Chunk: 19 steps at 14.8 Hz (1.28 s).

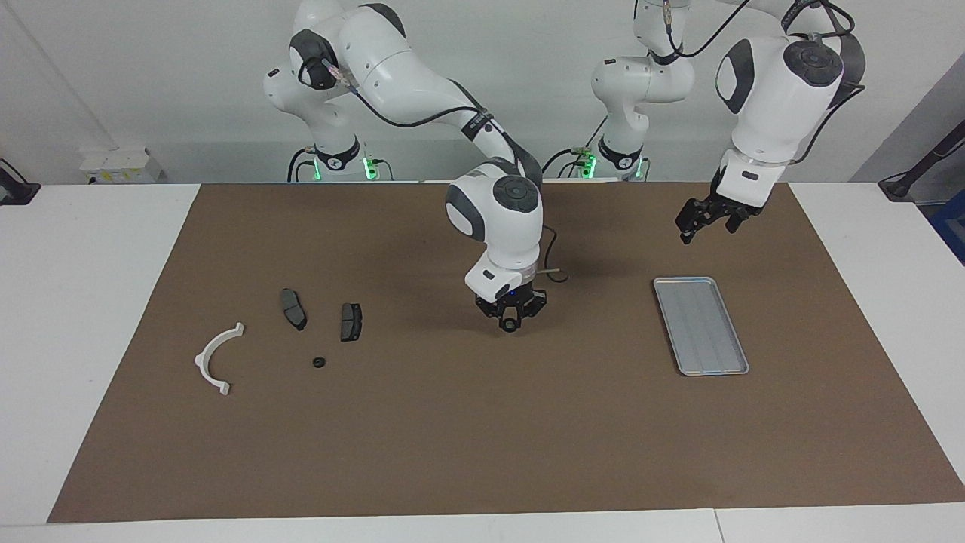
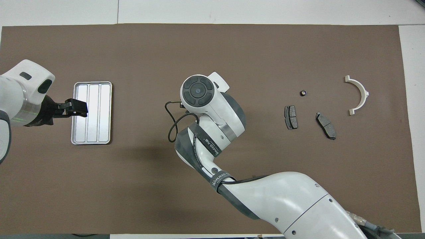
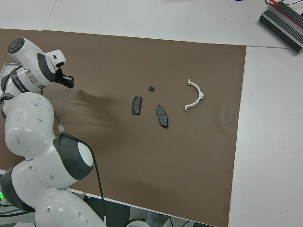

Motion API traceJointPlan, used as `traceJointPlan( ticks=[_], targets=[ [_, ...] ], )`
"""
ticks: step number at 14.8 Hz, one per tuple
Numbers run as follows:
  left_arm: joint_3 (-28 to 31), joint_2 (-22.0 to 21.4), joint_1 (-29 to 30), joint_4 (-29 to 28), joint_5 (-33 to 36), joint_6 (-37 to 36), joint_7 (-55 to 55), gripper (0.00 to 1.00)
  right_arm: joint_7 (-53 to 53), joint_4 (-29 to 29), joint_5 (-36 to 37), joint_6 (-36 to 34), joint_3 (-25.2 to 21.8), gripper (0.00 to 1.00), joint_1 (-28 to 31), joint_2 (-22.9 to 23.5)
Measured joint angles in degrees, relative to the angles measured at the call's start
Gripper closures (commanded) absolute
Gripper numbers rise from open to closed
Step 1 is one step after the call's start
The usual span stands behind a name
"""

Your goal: Pick bearing gear from pile to tray

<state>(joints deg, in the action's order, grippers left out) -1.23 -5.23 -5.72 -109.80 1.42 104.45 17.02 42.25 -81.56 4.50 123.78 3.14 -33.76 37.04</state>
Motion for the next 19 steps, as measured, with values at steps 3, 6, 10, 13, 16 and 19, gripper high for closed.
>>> traceJointPlan(
  ticks=[3,6,10,13,16,19],
  targets=[
    [0.1,0.1,0.0,-0.1,-0.6,0.5,0.2,0.00,0.0,-2.9,0.1,3.1,-0.2,1.00,0.2,0.1],
    [0.1,0.4,0.0,-0.1,-0.7,0.8,2.2,0.00,0.0,-4.6,0.1,5.3,-0.2,0.31,0.3,0.1],
    [-0.1,0.8,-0.4,-0.1,-0.9,1.5,3.5,0.00,0.0,-4.1,0.1,3.5,-0.8,0.10,0.5,-0.5],
    [0.0,1.2,-2.3,-0.1,-2.7,3.0,5.2,0.00,-2.2,-1.4,0.1,-2.3,-1.2,0.11,4.3,-4.2],
    [-0.2,3.7,-8.9,-0.1,-2.9,6.4,13.8,0.00,-13.9,-1.0,-0.2,-6.1,-1.2,0.13,12.3,-9.7],
    [-0.3,8.0,-16.4,1.1,-2.9,9.2,22.2,0.00,-30.2,-1.9,-3.1,-7.1,-1.2,0.16,21.8,-11.0]
  ],
)
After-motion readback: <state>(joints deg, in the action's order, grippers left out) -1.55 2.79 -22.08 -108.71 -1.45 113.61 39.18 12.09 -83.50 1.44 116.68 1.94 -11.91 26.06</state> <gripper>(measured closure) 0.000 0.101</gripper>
